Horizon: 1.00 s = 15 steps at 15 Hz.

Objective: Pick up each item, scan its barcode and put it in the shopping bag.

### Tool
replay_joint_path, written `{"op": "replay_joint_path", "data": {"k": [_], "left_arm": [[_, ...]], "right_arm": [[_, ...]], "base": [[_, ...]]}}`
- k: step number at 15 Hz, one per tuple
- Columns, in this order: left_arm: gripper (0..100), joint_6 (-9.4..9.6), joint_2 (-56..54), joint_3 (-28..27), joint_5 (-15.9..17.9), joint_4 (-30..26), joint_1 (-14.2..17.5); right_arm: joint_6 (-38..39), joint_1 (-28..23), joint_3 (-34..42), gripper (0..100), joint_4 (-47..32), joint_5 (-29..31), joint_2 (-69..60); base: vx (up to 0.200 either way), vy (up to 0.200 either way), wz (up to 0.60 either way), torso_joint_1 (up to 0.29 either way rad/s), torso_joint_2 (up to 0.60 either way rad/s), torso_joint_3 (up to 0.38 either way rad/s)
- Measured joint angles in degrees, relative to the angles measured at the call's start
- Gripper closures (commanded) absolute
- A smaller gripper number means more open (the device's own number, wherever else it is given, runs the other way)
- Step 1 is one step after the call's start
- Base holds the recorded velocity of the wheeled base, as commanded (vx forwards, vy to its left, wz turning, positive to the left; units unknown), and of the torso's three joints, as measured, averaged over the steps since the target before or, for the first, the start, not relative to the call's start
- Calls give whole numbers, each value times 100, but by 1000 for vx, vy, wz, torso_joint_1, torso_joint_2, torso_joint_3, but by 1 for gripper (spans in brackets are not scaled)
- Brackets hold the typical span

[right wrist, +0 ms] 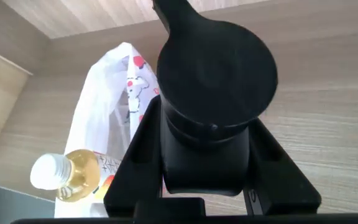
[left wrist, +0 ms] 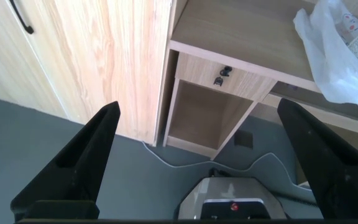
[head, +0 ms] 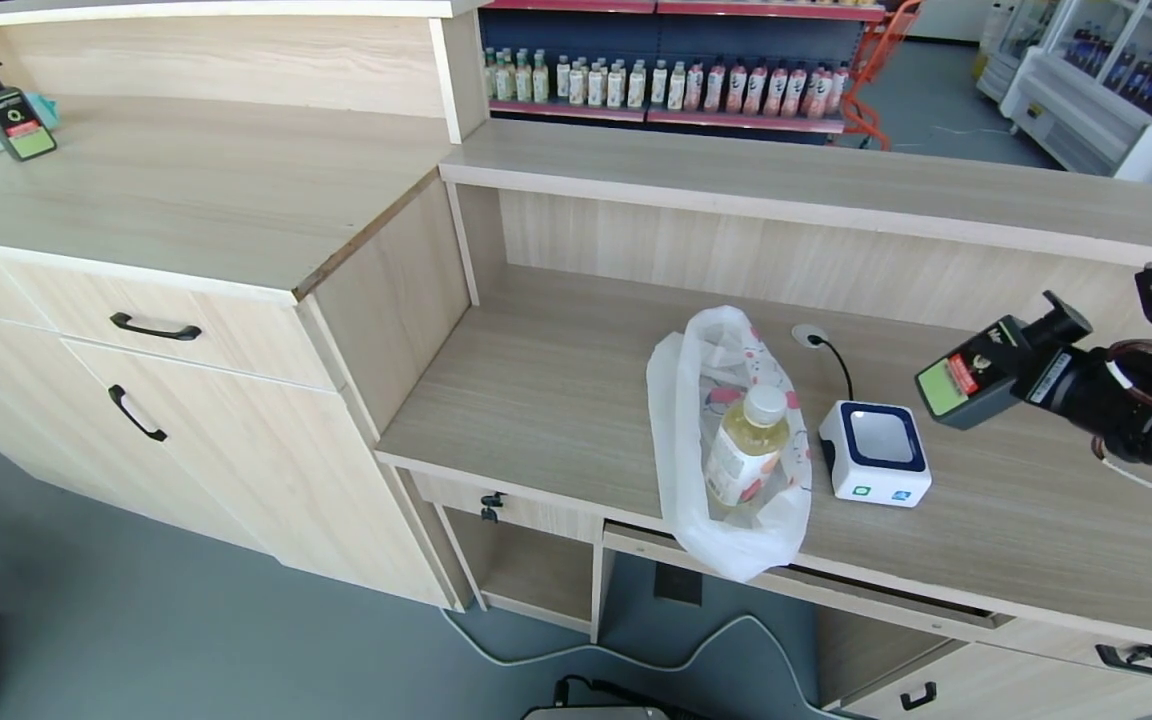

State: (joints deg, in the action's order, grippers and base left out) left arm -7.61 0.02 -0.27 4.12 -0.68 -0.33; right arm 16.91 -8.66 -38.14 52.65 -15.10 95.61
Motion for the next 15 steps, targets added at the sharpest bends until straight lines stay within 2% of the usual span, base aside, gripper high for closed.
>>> {"op": "replay_joint_path", "data": {"k": [3, 6, 9, 15], "left_arm": [[0, -2, 0, 0, 1, 0, 0], [0, -2, 0, 0, 0, 0, -2], [0, 0, 0, 0, 1, -2, 0], [0, -2, 0, -4, 1, 0, -2]], "right_arm": [[405, -140, -99, 100, -65, -875, 213], [332, -221, -118, 100, -84, -919, 411], [-161, -322, -140, 100, -82, -945, 640], [-207, -350, -474, 100, -82, -1108, 1026]], "base": [[0, 0, 0, 0, 0, 0], [0, 0, 0, 0, 0, 0], [0, 0, 0, 0, 0, 0], [0, 0, 0, 0, 0, 0]]}}
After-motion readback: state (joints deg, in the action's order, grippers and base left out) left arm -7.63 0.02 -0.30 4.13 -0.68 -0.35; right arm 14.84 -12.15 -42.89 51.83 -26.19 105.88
